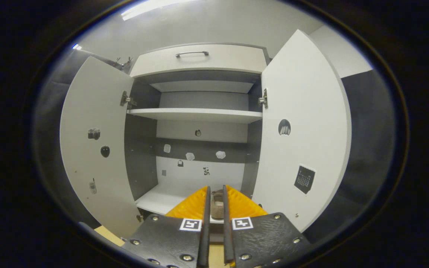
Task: Grab one shoe with the right hand and put it into the shoe cabinet, grab the other shoe with the left hand and put it into the shoe cabinet; then close the right door with the right hand and the left door with the left hand.
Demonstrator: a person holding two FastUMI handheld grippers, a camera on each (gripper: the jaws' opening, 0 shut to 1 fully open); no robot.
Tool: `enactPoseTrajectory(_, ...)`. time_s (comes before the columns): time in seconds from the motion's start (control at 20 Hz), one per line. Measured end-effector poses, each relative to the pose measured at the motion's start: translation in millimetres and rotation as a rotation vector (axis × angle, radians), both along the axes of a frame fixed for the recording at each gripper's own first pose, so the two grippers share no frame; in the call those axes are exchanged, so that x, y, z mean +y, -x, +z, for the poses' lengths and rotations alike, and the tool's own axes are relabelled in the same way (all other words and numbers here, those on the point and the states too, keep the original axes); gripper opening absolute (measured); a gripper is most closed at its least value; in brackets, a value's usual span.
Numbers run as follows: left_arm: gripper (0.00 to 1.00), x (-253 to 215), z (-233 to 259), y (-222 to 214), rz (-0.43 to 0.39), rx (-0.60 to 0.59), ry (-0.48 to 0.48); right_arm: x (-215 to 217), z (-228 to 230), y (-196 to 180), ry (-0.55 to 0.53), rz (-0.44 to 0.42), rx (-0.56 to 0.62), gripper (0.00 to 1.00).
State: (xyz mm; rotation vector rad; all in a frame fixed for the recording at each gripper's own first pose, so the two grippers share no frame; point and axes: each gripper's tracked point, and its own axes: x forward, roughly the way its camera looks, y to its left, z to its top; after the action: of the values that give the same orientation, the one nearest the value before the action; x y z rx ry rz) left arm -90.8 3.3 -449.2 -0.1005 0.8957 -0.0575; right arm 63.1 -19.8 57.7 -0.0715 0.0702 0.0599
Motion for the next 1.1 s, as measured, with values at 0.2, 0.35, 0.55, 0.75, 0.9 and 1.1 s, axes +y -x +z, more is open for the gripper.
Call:
enactPoseTrajectory(0.2,0.98,5.4,-17.6,-18.0,0.041,-0.010,0.012,-11.2,2.2,10.6,0.029,-0.025,-0.002,0.15)
enactPoseTrajectory(0.35,0.97,7.2,-25.0,-29.7,0.060,-0.014,0.032,-18.8,2.3,15.4,0.047,-0.041,0.001,0.16)
enactPoseTrajectory(0.55,0.71,4.1,-42.1,-35.4,0.080,0.046,0.081,-24.7,3.3,18.8,0.055,-0.052,-0.001,0.16)
enactPoseTrajectory(0.75,0.33,13.0,-36.2,-35.9,0.108,0.036,0.059,-27.1,8.2,20.3,0.052,-0.052,-0.012,0.16)
enactPoseTrajectory(0.9,0.02,17.3,-34.6,-35.7,0.105,0.058,0.007,-28.4,11.6,20.0,0.046,-0.044,-0.025,0.16)
enactPoseTrajectory(1.1,0.01,10.4,-9.7,-42.6,0.103,0.050,0.009,-32.9,14.0,22.4,0.041,-0.037,-0.037,0.16)
